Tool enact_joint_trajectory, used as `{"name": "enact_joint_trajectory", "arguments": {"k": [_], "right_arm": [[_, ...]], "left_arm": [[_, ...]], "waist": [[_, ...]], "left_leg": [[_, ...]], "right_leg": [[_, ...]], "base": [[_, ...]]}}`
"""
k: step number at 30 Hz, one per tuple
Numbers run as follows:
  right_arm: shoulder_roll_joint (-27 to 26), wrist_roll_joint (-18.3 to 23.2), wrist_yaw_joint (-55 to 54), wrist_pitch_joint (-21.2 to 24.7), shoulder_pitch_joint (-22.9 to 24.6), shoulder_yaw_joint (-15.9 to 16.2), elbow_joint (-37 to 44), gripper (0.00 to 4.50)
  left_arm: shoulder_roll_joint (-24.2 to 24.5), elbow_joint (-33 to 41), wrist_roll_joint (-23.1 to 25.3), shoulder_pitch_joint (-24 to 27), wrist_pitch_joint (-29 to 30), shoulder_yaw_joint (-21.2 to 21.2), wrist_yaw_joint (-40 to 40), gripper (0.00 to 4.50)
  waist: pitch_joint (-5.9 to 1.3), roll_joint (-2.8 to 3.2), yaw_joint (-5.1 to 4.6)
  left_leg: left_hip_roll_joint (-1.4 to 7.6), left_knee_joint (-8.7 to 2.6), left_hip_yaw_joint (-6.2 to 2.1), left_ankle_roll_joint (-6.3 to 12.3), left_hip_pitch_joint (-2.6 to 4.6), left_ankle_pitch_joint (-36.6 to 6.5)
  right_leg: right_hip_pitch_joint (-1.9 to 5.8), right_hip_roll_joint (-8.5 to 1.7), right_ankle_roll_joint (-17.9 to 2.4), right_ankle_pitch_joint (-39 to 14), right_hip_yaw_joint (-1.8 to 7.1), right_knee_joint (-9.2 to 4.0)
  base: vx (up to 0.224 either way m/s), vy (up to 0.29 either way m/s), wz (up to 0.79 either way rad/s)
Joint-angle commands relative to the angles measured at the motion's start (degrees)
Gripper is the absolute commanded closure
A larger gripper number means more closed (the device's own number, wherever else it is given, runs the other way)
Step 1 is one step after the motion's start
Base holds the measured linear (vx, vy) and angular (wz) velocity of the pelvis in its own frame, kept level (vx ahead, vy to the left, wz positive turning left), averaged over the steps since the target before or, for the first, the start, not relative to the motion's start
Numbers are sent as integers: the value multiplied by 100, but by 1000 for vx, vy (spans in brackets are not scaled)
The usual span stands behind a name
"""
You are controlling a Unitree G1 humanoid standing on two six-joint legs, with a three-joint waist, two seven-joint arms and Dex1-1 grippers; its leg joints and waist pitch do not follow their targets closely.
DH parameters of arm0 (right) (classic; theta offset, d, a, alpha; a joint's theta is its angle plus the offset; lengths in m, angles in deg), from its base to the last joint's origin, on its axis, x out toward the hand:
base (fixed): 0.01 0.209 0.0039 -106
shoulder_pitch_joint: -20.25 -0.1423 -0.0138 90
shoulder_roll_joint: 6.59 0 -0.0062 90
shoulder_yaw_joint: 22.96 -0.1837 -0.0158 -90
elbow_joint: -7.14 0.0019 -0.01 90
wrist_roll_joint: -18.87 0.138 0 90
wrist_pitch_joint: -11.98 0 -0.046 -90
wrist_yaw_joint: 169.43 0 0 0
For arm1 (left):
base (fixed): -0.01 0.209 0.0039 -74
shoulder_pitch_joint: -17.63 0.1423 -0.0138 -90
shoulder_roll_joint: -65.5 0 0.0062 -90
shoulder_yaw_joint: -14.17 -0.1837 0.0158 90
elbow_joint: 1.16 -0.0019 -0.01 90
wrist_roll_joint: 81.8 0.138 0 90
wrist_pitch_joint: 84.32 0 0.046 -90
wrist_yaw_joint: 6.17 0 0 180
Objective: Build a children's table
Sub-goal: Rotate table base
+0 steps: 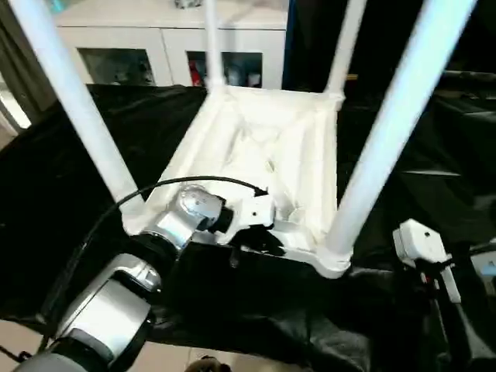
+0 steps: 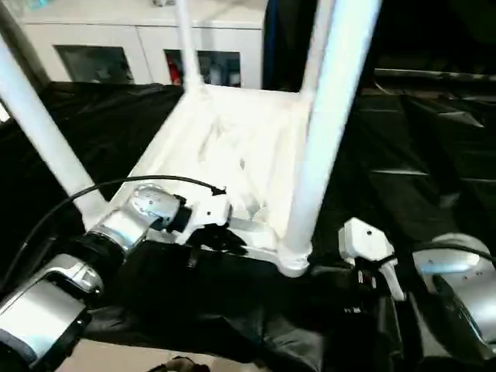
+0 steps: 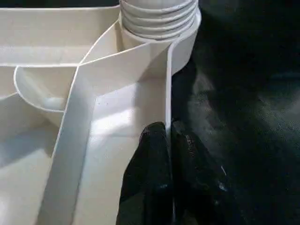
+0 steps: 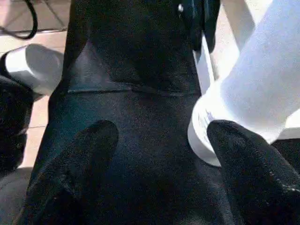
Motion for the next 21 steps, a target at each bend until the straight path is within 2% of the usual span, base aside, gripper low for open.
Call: {"name": "enact_joint_trajectory", "arguments": {"k": [1, 2, 3, 4, 5, 6, 8, 10, 13, 15, 16, 18, 20, 21], "right_arm": [[-267, 85, -422, -100, -136, -244, -109, 87], [-417, 95, -630, -120, -162, -333, -163, 87], [-574, 164, -831, -45, -160, -437, -164, 87], [-720, 312, -1004, 111, -112, -572, -98, 87], [-776, 395, -1056, 175, -50, -622, -32, 87], [-823, 439, -1112, 185, 34, -666, 19, 87], [-894, 449, -1210, 182, 164, -701, 48, 87], [-1003, 346, -1406, 144, 404, -714, 91, 87], [-1032, 317, -1439, 112, 508, -719, 141, 87], [-1113, 299, -1566, 129, 591, -801, 167, 87], [-1151, 310, -1691, 144, 628, -858, 169, 87], [-1154, 302, -1794, 128, 657, -887, 175, 87], [-1158, 321, -1826, 146, 691, -904, 227, 87], [-1164, 337, -1834, 162, 712, -913, 264, 87]], "left_arm": [[170, 232, -57, 187, 314, 289, -429, 445], [219, 371, -17, 266, 453, 345, -652, 445], [277, 556, 44, 374, 545, 406, -892, 445], [351, 897, 86, 546, 705, 466, -1082, 445], [401, 1217, 26, 707, 790, 494, -1019, 445], [427, 1589, -49, 888, 938, 539, -965, 445], [467, 2048, -112, 1125, 1046, 551, -888, 445], [526, 2642, -87, 1452, 1035, 466, -806, 445], [542, 2830, -105, 1560, 962, 396, -707, 445], [577, 3139, -182, 1688, 1039, 301, -651, 445], [636, 3359, -184, 1758, 1107, 231, -617, 445], [710, 3530, -126, 1793, 1154, 193, -573, 445], [713, 3600, -106, 1776, 1231, 238, -603, 445], [673, 3619, -162, 1754, 1320, 298, -613, 420]], "waist": [[-340, -357, -5], [-342, -303, -8], [-295, -360, -72], [-299, -399, -113], [-296, -387, -127], [-246, -440, -184], [-217, -455, -217], [-188, -446, -228], [-203, -462, -225], [-176, -407, -210], [-185, -417, -217], [-187, -373, -215], [-180, -368, -209], [-187, -361, -203]], "left_leg": [[609, -410, -305, 881, 82, -403], [627, -425, -324, 845, 91, -397], [620, -452, -320, 783, 95, -555], [644, -477, -341, 701, 82, -571], [658, -496, -367, 677, 58, -530], [659, -523, -358, 656, 61, -606], [621, -504, -314, 669, 79, -627], [625, -511, -301, 676, 71, -598], [604, -490, -277, 798, 96, -386], [618, -498, -283, 843, 97, -327], [631, -504, -286, 845, 108, -320], [630, -504, -285, 855, 118, -302], [638, -506, -275, 831, 130, -342], [640, -506, -279, 822, 129, -337]], "right_leg": [[182, -705, -1307, -393, 290, -481], [171, -724, -1344, -373, 288, -463], [141, -703, -1364, -573, 279, -508], [171, -722, -1397, -532, 280, -483], [200, -729, -1390, -457, 273, -459], [188, -716, -1381, -407, 265, -465], [169, -732, -1409, -423, 270, -500], [165, -747, -1383, -428, 272, -525], [156, -705, -1405, -65, 267, -488], [136, -709, -1419, 27, 270, -483], [140, -706, -1451, 94, 263, -467], [133, -699, -1499, 195, 263, -463], [127, -695, -1537, 255, 266, -470], [134, -695, -1548, 281, 262, -457]], "base": [[0, 0, 0], [0, 0, 0], [0, 0, 0], [0, 0, 0], [0, 0, 0], [0, 0, 0], [0, 0, 0], [0, 0, 0], [0, 0, 0], [0, 0, 0], [0, 0, 0], [0, 0, 0], [0, 0, 0], [0, 0, 0]]}}
